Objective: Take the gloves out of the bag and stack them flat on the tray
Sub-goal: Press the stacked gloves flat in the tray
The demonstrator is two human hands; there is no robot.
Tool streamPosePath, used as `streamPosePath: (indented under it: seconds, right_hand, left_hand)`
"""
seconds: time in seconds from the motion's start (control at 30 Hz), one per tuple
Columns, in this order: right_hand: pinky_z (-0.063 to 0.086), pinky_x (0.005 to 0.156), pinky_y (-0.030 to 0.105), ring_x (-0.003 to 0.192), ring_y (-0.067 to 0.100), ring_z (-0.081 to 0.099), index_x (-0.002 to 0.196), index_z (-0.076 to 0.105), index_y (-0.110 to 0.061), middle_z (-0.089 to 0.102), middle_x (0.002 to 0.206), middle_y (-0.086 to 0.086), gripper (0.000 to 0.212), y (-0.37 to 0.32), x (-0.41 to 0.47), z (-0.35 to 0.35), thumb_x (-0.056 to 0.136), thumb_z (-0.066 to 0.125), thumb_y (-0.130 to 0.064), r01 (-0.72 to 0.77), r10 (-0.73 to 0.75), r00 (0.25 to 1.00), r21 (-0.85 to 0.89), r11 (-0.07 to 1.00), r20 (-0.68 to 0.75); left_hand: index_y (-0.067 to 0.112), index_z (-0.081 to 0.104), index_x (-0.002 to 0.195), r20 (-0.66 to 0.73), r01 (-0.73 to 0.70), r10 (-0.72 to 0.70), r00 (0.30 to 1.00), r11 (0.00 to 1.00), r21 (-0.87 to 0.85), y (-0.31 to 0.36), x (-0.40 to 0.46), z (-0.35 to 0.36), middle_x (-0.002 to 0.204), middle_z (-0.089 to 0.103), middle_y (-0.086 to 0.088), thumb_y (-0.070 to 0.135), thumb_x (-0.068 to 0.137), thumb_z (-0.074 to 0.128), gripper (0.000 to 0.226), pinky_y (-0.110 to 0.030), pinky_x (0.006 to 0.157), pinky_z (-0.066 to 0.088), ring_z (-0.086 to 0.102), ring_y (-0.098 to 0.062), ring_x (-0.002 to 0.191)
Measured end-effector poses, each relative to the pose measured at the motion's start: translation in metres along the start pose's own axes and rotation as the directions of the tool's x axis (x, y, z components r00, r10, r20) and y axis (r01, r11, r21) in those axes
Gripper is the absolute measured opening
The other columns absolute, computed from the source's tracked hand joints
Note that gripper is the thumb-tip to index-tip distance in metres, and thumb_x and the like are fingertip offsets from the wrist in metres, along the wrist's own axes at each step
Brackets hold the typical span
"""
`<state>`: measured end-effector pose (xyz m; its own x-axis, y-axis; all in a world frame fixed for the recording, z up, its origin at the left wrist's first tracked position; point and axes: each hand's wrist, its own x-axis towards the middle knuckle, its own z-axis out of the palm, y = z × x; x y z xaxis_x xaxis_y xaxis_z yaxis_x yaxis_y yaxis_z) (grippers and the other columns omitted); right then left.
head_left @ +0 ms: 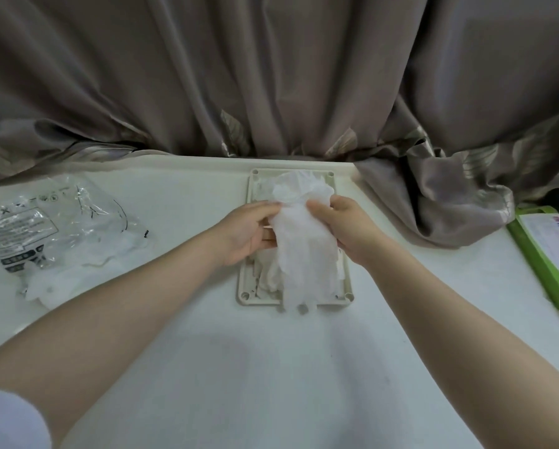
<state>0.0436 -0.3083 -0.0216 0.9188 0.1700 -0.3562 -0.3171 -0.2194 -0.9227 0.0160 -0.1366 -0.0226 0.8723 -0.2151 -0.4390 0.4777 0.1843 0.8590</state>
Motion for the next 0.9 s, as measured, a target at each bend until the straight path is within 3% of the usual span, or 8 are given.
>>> streamPosePath:
  seconds: [0.13,0.27,0.4,0.53,0.6,0.7,0.8,0.9]
  right_hand:
    - [0.04,0.059,0.026,0.066,0.016,0.048,0.084,0.053,-0.009,0.051,0.073,0.002,0.014,0.008,0.036,0.002,0.092,0.056,-0.019,-0.023,0.014,0.988,-0.057,0.998,-0.156]
    - [0.039,0.066,0.03,0.074,0.019,0.048,0.089,0.057,-0.001,0.052,0.079,0.005,0.021,0.01,0.074,0.003,0.092,0.048,-0.02,-0.043,0.004,0.979,-0.187,0.981,-0.201]
    - [0.04,0.065,0.03,0.08,0.022,0.052,0.101,0.058,0.001,0.057,0.09,0.008,0.026,0.017,0.105,0.003,0.093,0.04,-0.016,-0.07,0.018,0.971,-0.213,0.975,-0.237]
    - [0.036,0.062,0.028,0.083,0.022,0.049,0.101,0.055,-0.004,0.054,0.093,0.007,0.024,0.02,0.118,0.007,0.096,0.036,-0.019,-0.07,-0.012,0.96,-0.284,0.956,-0.279]
    - [0.035,0.066,0.028,0.085,0.022,0.049,0.102,0.054,-0.005,0.053,0.093,0.006,0.023,0.018,0.121,0.006,0.096,0.038,-0.021,-0.048,-0.037,0.964,-0.309,0.95,-0.264]
    - [0.037,0.073,0.027,0.092,0.023,0.052,0.107,0.051,-0.007,0.056,0.1,0.005,0.021,0.017,0.122,0.004,0.094,0.045,-0.022,0.025,-0.114,0.969,-0.373,0.928,-0.219]
    - [0.038,0.09,0.03,0.119,0.028,0.048,0.133,0.041,-0.003,0.049,0.132,0.013,0.048,0.025,0.109,0.003,0.091,0.054,-0.023,0.078,-0.216,0.948,-0.489,0.869,-0.233]
    - [0.029,0.105,0.037,0.13,0.03,0.031,0.137,0.038,0.002,0.037,0.14,0.022,0.064,0.044,0.074,0.01,0.085,0.055,-0.031,0.31,-0.513,0.853,-0.7,0.644,-0.094]
  left_hand:
    - [0.018,0.052,0.095,-0.137,-0.041,0.094,0.986,0.937,0.347,-0.003,0.03,-0.007,0.08,0.062,-0.002,0.02,0.097,0.049,0.005,-0.022,0.058,0.047,0.059,-0.009,0.062]
    - [0.016,0.037,0.118,-0.058,-0.144,0.291,0.955,0.626,0.766,-0.006,0.054,-0.019,0.085,0.064,-0.01,0.014,0.095,0.05,0.027,-0.02,0.058,0.044,0.055,-0.01,0.058]
    - [0.017,0.035,0.093,-0.033,-0.208,0.457,0.889,0.467,0.859,-0.006,0.073,-0.022,0.068,0.051,0.0,0.009,0.094,0.047,0.014,-0.02,0.048,0.032,0.04,-0.006,0.045]
    - [0.014,0.057,0.095,-0.035,-0.196,0.472,0.881,0.432,0.88,-0.008,0.089,-0.027,0.065,0.047,0.011,0.006,0.094,0.042,0.017,-0.023,0.054,0.032,0.041,-0.006,0.056]
    - [0.018,0.064,0.108,-0.066,-0.161,0.45,0.891,0.449,0.879,-0.008,0.094,-0.029,0.089,0.059,0.006,0.012,0.095,0.045,0.024,-0.022,0.07,0.04,0.053,-0.01,0.075]
    - [0.023,0.067,0.115,-0.108,-0.105,0.441,0.891,0.431,0.896,-0.012,0.096,-0.032,0.119,0.051,0.004,0.031,0.088,0.056,0.03,-0.025,0.092,0.041,0.052,-0.014,0.107]
    - [0.018,0.07,0.102,0.064,-0.165,0.62,0.782,0.106,0.981,-0.013,0.086,-0.034,0.129,0.047,-0.007,0.048,0.074,0.048,0.047,-0.037,0.091,0.039,0.046,-0.027,0.111]
    - [0.018,0.068,0.098,0.282,-0.254,0.654,0.702,-0.141,0.957,-0.016,0.084,-0.035,0.126,0.049,-0.016,0.04,0.072,0.046,0.041,-0.044,0.093,0.035,0.038,-0.03,0.112]
